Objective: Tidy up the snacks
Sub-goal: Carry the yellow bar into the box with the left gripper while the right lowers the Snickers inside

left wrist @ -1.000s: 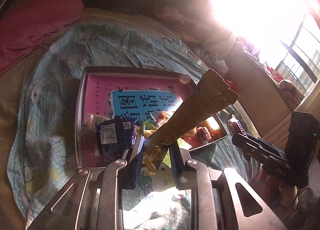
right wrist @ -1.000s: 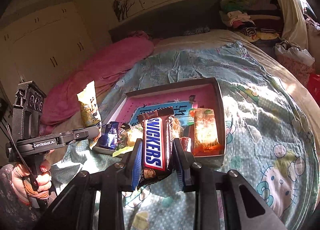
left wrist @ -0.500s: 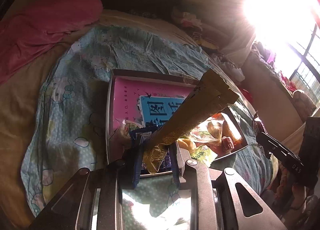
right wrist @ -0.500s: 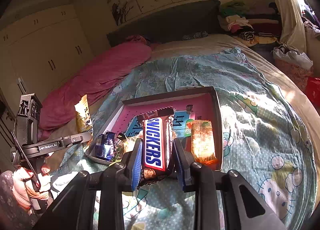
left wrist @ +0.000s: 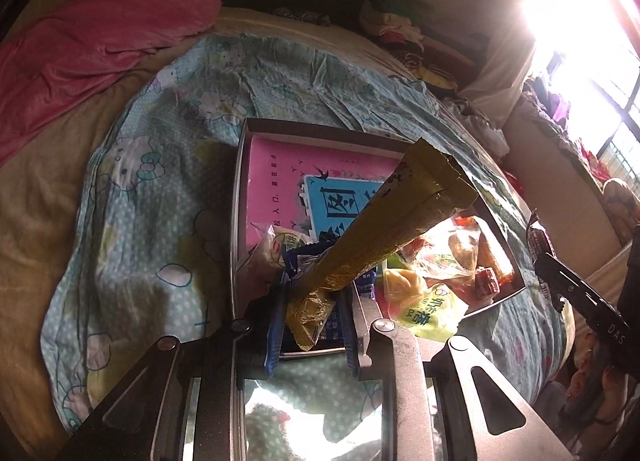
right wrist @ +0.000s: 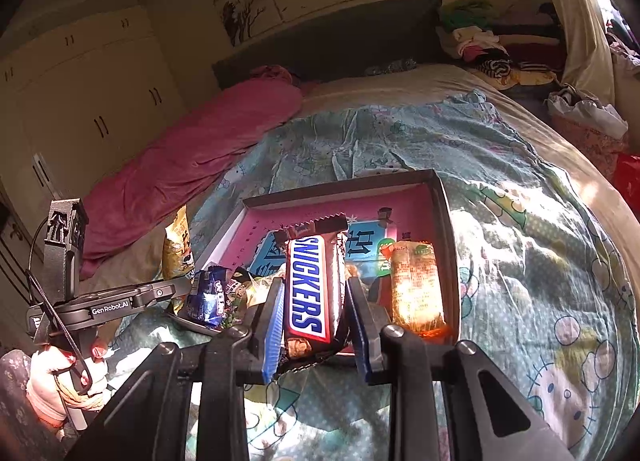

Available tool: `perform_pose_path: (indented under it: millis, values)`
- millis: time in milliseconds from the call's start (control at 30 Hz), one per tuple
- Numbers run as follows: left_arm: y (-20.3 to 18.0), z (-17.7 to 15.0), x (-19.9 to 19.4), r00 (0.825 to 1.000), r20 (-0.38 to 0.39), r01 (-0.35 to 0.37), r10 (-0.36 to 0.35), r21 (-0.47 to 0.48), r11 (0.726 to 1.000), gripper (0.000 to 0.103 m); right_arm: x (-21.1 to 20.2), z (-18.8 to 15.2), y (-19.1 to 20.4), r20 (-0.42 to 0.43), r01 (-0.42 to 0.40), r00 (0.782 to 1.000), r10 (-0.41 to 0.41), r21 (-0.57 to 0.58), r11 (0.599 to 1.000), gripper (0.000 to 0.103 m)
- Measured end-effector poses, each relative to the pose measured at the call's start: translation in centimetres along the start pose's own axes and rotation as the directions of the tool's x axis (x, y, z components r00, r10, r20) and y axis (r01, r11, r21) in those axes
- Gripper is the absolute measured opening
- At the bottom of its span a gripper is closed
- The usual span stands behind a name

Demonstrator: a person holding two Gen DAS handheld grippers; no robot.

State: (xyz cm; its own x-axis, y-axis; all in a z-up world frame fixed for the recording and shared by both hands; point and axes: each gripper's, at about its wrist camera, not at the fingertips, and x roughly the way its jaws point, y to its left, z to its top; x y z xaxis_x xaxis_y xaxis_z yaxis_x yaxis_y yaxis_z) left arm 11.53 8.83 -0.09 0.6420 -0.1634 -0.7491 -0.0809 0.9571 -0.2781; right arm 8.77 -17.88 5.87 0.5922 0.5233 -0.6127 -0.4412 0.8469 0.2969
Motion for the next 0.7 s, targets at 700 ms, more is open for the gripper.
perform_pose_path:
  millis: [700]
  values:
    - [-1.6,0.2,1.3,1.0,-0.004,0.002,-0.002,0.045,0.999,0.025,2.1,0.0,-0.7,-0.029,0.042,0.999,-0.041,0.023,0.999,0.03]
